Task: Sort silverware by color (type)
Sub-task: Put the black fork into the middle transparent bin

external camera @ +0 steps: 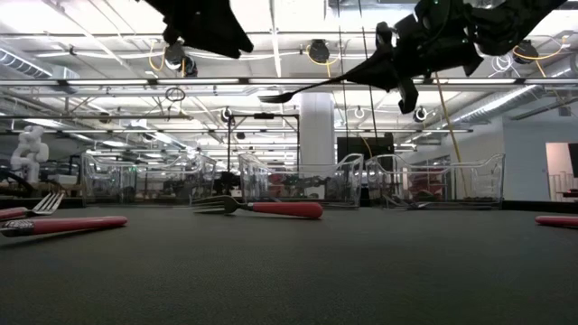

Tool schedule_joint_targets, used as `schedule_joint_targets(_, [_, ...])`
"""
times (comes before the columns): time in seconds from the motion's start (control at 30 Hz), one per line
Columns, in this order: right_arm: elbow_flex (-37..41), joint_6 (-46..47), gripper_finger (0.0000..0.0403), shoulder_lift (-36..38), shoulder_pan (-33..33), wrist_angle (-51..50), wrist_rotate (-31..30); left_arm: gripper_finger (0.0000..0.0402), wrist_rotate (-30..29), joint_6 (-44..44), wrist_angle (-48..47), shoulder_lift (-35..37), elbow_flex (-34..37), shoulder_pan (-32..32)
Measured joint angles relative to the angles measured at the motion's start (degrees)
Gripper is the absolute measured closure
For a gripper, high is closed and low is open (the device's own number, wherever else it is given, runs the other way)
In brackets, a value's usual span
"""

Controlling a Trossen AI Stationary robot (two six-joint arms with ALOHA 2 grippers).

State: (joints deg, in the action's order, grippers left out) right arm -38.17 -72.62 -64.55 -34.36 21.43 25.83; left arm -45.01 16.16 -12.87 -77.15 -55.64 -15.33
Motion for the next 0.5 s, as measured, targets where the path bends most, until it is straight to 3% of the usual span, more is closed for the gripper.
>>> schedule_joint_targets(0.5, [0.0, 2.41, 0.0395, -6.9, -5.29, 6.58, 3.05, 0.0199, 1.55, 1.49, 1.77, 0.42, 2.34, 3.3])
